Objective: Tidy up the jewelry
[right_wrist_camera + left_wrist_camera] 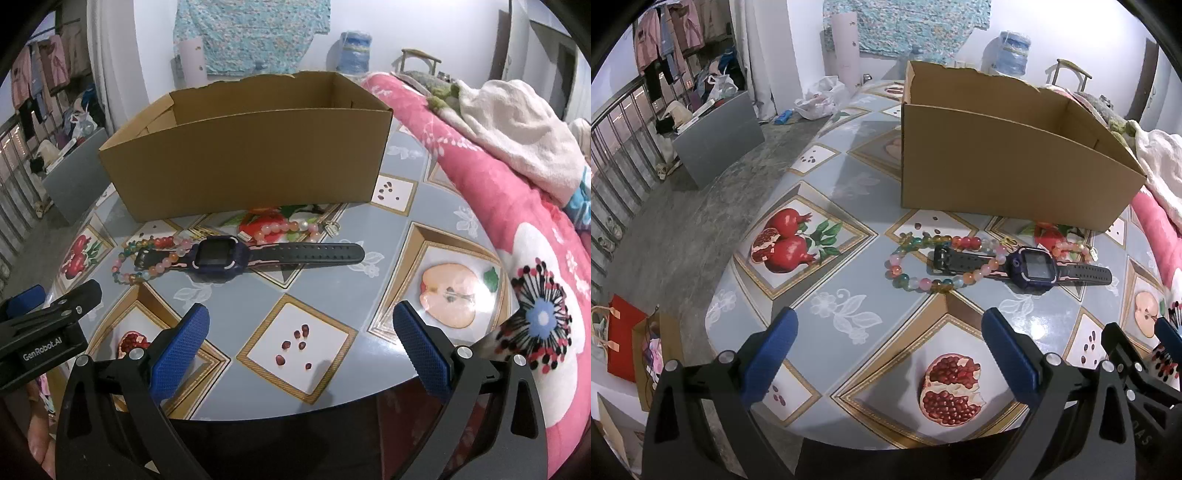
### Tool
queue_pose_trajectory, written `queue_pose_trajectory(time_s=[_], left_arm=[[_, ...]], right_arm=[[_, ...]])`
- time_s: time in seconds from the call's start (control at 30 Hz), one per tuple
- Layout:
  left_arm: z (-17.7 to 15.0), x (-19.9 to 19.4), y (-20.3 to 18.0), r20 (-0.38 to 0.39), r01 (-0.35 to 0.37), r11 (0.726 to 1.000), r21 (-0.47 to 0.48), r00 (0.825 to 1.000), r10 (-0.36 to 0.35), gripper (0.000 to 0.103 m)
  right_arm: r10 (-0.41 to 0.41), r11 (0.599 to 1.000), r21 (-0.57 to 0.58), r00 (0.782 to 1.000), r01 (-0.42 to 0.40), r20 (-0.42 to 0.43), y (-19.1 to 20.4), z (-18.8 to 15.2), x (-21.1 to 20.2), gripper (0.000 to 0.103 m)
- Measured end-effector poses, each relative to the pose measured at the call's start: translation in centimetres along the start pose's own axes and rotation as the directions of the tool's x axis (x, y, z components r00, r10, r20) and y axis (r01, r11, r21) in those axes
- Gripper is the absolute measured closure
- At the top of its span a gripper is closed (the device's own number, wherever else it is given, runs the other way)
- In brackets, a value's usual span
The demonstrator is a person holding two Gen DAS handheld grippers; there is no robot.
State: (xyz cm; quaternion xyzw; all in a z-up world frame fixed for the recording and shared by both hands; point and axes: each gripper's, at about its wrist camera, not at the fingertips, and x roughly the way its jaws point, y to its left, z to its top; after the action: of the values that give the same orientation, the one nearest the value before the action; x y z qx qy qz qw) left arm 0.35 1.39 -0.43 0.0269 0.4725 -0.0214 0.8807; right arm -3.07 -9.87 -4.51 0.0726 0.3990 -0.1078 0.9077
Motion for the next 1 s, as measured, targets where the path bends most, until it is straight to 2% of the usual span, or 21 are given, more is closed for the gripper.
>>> queue_pose_trajectory(time_s=[1.0], left_arm=[[-0.26,-0.27,0.5,-0.001,0.001,1.0,-0.015,1.0,-0.001,0.005]], right_arm=[[0.008,1.0,-0.008,1.0,-0.008,-0.007,0.29,-0.14,0.22,0.007]])
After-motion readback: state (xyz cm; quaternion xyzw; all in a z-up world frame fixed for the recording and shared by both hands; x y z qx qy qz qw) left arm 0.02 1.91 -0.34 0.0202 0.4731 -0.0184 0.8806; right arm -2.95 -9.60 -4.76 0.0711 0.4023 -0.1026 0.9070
